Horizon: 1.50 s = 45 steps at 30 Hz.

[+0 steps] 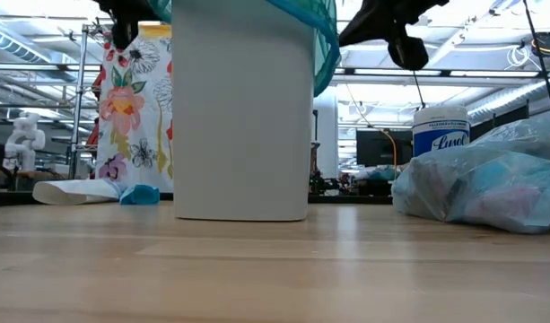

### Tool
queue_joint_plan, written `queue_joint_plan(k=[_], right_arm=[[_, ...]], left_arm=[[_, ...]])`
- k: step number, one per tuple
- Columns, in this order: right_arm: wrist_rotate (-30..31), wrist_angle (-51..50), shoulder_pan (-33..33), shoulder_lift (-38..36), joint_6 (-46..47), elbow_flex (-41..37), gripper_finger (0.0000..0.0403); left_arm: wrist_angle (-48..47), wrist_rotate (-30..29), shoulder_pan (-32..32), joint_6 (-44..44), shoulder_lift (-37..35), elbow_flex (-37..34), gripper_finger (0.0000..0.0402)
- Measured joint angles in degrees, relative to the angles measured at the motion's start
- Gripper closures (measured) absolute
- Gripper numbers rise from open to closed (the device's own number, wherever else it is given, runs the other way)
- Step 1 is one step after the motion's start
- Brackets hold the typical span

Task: Place trash/remove bag and relplace
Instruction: Insert the blue trash bag into the white trash bin

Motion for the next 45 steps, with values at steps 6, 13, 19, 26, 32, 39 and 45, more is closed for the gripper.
queue_joint_plan(k=[6,13,19,26,32,39,45], right_arm=[[0.29,5.5,-0.02,0.71,-1.49,0.02,0.0403],[0.1,7.01,0.0,5.21,-1.67,0.02,0.0403],[0.12,6.58,-0.93,9.86,-1.7,0.02,0.0403],[-0.25,5.18,-1.22,14.59,-1.58,0.02,0.0403],[-0.21,3.37,-1.64,15.48,-1.61,0.02,0.0403],[-0.09,1.79,-1.11,9.31,-1.92,0.02,0.0403],[0.07,1.62,-0.98,3.71,-2.34,0.04,0.0403]], left_arm=[[0.46,3.51,0.01,1.2,4.13,0.04,0.0401],[2.53,6.1,-0.04,3.07,10.18,0.0,0.0401],[1.93,6.77,0.0,3.77,14.39,-2.37,0.0401],[6.29,6.96,-0.96,-0.26,16.35,-9.34,0.0402],[6.74,7.01,-0.92,-1.46,15.81,-12.76,0.0402],[6.9,7.05,-0.92,-2.46,10.99,-12.92,0.0402],[6.52,7.16,-0.92,-4.97,2.44,-12.92,0.0402]])
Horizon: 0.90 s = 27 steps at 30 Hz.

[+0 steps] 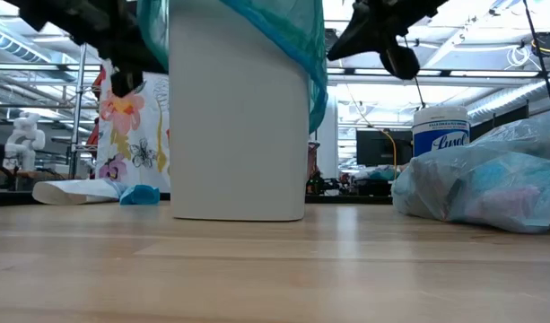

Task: Place trash/remove bag and relplace
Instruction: Insert the blue trash bag into the white trash bin

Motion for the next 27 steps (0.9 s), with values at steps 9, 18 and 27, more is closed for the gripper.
queue_joint_plan(k=[9,18,27], right_arm=[[-1.11,1.56,3.77,-0.28,2.93,0.0,0.0403],[3.24,0.29,7.01,-0.27,5.74,0.0,0.0403],[3.24,1.55,9.05,0.99,7.58,0.0,0.0403]], left_arm=[[-1.31,5.67,-1.86,-5.75,-7.26,0.01,0.0402],[-13.53,-6.69,-2.41,-8.71,-10.62,0.04,0.0402],[-1.29,-3.07,-7.08,-8.84,-11.9,0.04,0.0402]])
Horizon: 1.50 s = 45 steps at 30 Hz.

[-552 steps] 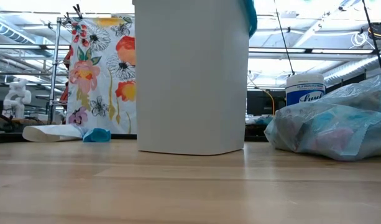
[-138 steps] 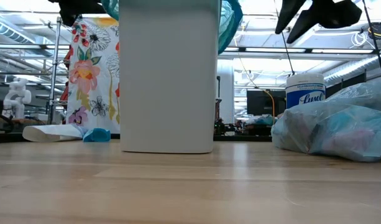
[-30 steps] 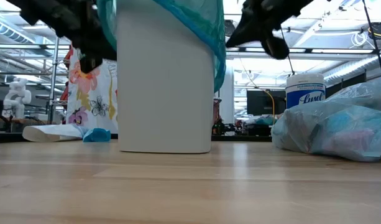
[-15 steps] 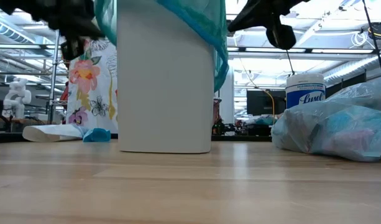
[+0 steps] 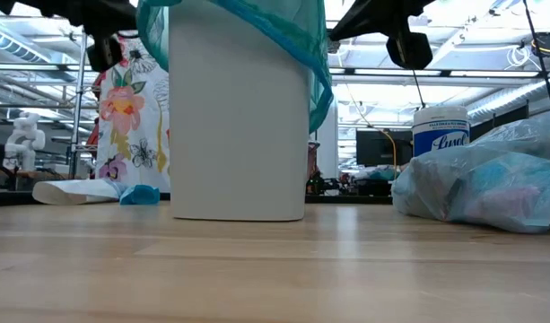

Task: Place trash/remove bag and relplace
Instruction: Insert the blue trash bag into the white trash bin, then return to Home Position

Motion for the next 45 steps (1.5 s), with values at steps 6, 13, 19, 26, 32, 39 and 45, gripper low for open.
queue_joint_plan(k=[6,13,19,26,32,39,45], right_arm=[[-0.08,4.19,-0.02,3.73,-0.33,0.0,0.0403],[-0.19,6.61,-1.11,9.99,-0.71,0.0,0.0403],[-0.33,5.92,-1.03,11.97,-0.62,0.0,0.0403],[-0.37,5.41,-0.49,7.82,-2.72,-0.04,0.0403],[-0.45,-0.79,0.2,1.01,-6.19,-0.02,0.0403],[-0.54,-3.02,0.2,-4.18,-9.73,-0.02,0.0403],[-0.57,-7.2,0.19,-5.78,-21.51,-0.02,0.0403]], left_arm=[[2.56,-0.15,-4.96,1.49,5.56,0.07,0.0402],[3.82,-1.69,-9.59,1.55,17.02,0.04,0.0402],[3.32,-4.07,-11.1,2.0,24.58,-0.02,0.0402],[2.53,-4.07,-11.24,1.9,23.06,-0.02,0.0402],[1.93,-3.35,-11.2,2.97,14.13,-0.02,0.0401],[1.67,-3.35,-11.2,2.99,7.8,-0.02,0.0383],[0.75,-3.34,-11.2,4.49,5.37,-0.02,0.0379]])
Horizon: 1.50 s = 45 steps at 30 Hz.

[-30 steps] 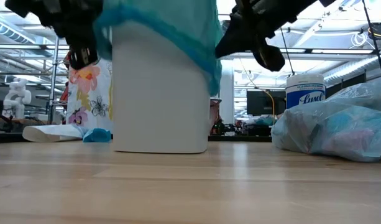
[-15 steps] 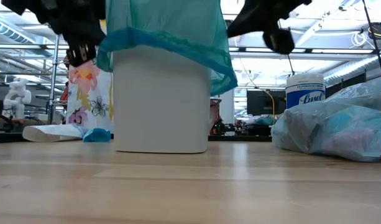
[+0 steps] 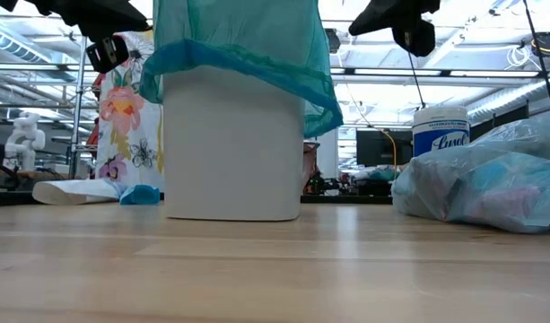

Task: Place trash/remove bag and relplace
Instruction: Return to Home Position

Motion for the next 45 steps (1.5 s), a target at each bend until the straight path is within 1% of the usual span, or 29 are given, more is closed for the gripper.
queue_joint_plan(k=[4,7,9,11,13,15,19,21,23,27,31,33,34,36,39,45], right_arm=[[2.11,-0.09,-1.03,-0.02,-7.33,0.0,0.0403],[1.88,-3.99,-1.37,0.21,-12.78,0.02,0.0403],[1.58,-7.38,-1.06,0.44,-13.62,-0.28,0.0403],[1.53,-6.69,-1.07,0.14,-13.47,-2.9,0.0403],[1.6,-3.4,-1.2,-0.34,-12.44,-7.6,0.0403],[0.83,3.53,-1.19,-0.82,-11.0,-13.77,0.0403],[-4.56,22.26,-1.23,-2.54,-11.41,-25.59,0.0403],[-4.83,29.7,-1.31,-3.84,-11.82,-30.16,0.0403],[-4.96,34.61,-1.77,-6.03,-12.57,-33.91,0.0403],[-5.88,36.99,-3.58,-11.64,-13.88,-39.98,0.0403],[-6.07,41.65,-5.27,-18.89,-17.9,-45.11,0.0403],[-6.19,44.11,-6.1,-22.84,-18.31,-48.26,0.0403],[-6.55,45.27,-6.44,-24.69,-18.16,-49.83,0.0403],[-7.2,44.8,-7.13,-28.03,-16.5,-52.89,0.0403],[-7.44,39.64,-7.65,-31.65,-15.9,-52.81,0.0403],[-7.42,39.04,-8.18,-34.73,-19.65,-52.68,0.0403]], left_arm=[[0.06,-0.03,0.0,6.56,-0.5,0.0,0.0379],[-0.63,0.5,-0.04,19.52,-0.61,0.0,0.0378],[-2.35,1.18,-0.11,24.16,-1.08,0.0,0.0378],[-2.37,0.46,-0.12,25.32,-1.92,-0.36,0.0378],[-2.03,-1.82,-0.09,25.73,-2.96,-1.69,0.0378],[-1.88,-3.43,-0.11,25.59,-4.63,-3.75,0.0378],[2.33,-4.42,-0.11,25.56,-9.56,-10.31,0.0378],[4.59,-4.42,-0.11,25.86,-12.71,-14.02,0.0378],[4.45,-4.44,-0.11,25.86,-16.32,-17.65,0.0378],[4.68,-4.95,-0.11,26.11,-24.37,-22.82,0.0378],[4.23,-7.74,-0.07,31.97,-32.08,-25.41,0.0378],[3.76,-8.34,-0.03,33.19,-35.09,-26.66,0.0378],[3.52,-8.7,-0.04,33.13,-35.1,-26.89,0.0378],[-1.59,-8.5,-0.04,31.09,-35.11,-26.93,0.0378],[-2.76,-8.48,-0.04,30.51,-34.13,-26.68,0.0378],[-3.26,-10.35,-0.04,31.56,-34.64,-26.57,0.0378]])
